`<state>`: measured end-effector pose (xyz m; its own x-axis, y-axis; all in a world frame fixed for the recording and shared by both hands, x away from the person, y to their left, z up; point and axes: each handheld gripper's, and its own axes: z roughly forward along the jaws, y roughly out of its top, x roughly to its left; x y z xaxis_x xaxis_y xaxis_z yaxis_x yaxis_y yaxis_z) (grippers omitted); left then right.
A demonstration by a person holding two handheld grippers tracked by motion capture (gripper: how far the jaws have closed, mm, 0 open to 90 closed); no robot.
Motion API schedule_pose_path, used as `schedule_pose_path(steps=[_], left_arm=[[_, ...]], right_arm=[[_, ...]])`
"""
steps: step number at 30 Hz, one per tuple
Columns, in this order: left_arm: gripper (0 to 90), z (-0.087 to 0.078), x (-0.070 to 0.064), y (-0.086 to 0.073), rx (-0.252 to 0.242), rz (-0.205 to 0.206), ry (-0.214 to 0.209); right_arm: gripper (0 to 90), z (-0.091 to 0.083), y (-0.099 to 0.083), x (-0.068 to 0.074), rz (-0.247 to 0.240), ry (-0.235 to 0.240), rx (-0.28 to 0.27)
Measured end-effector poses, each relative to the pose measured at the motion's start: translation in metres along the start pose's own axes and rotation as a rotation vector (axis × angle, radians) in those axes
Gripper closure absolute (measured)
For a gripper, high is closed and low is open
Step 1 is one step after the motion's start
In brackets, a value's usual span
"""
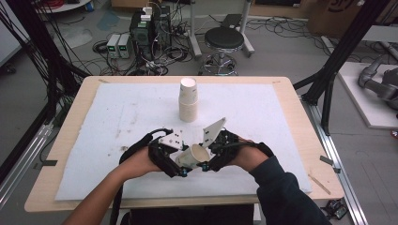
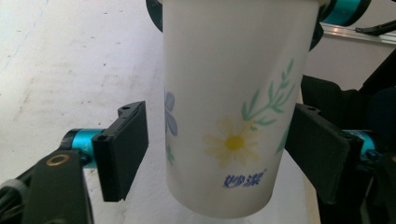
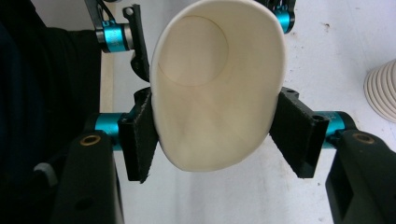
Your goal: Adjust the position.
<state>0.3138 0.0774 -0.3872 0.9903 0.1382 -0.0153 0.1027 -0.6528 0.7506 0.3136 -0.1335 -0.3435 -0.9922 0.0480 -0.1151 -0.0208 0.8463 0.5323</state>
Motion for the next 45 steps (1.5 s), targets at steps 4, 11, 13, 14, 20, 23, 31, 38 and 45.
schedule_pose_path(steps=[4, 11, 13, 14, 20, 23, 31, 38, 45], left_arm=[[29.0, 0.002, 0.0, 0.002, -0.004, -0.005, -0.018], [37.8, 0.007, -0.001, 0.003, 0.004, 0.008, -0.061], [38.2, 0.008, -0.001, 0.003, 0.009, 0.015, -0.066], [38.2, 0.008, -0.001, 0.003, 0.01, 0.017, -0.067], [37.4, 0.006, -0.001, 0.0, -0.043, -0.005, -0.067], [36.5, 0.005, 0.0, -0.003, -0.064, -0.015, -0.061], [35.4, -0.003, 0.004, -0.022, -0.15, -0.079, -0.021], [36.1, -0.011, 0.004, -0.039, -0.23, -0.122, 0.016], [34.5, -0.015, 0.006, -0.055, -0.301, -0.169, 0.061]], right_arm=[[37.1, 0.002, 0.004, 0.001, -0.019, 0.002, 0.025], [37.1, 0.005, 0.006, 0.004, -0.026, 0.012, 0.052], [37.1, 0.005, 0.006, 0.005, -0.025, 0.017, 0.055], [37.1, 0.005, 0.006, 0.005, -0.025, 0.019, 0.051], [32.2, 0.003, 0.005, 0.004, -0.023, 0.013, 0.022], [27.7, 0.001, 0.003, 0.003, 0.007, 0.008, -0.015], [21.8, -0.019, -0.016, -0.001, 0.122, -0.046, -0.213], [21.9, -0.033, -0.048, -0.002, 0.237, -0.108, -0.357], [21.9, -0.038, -0.089, 0.002, 0.358, -0.213, -0.453]])
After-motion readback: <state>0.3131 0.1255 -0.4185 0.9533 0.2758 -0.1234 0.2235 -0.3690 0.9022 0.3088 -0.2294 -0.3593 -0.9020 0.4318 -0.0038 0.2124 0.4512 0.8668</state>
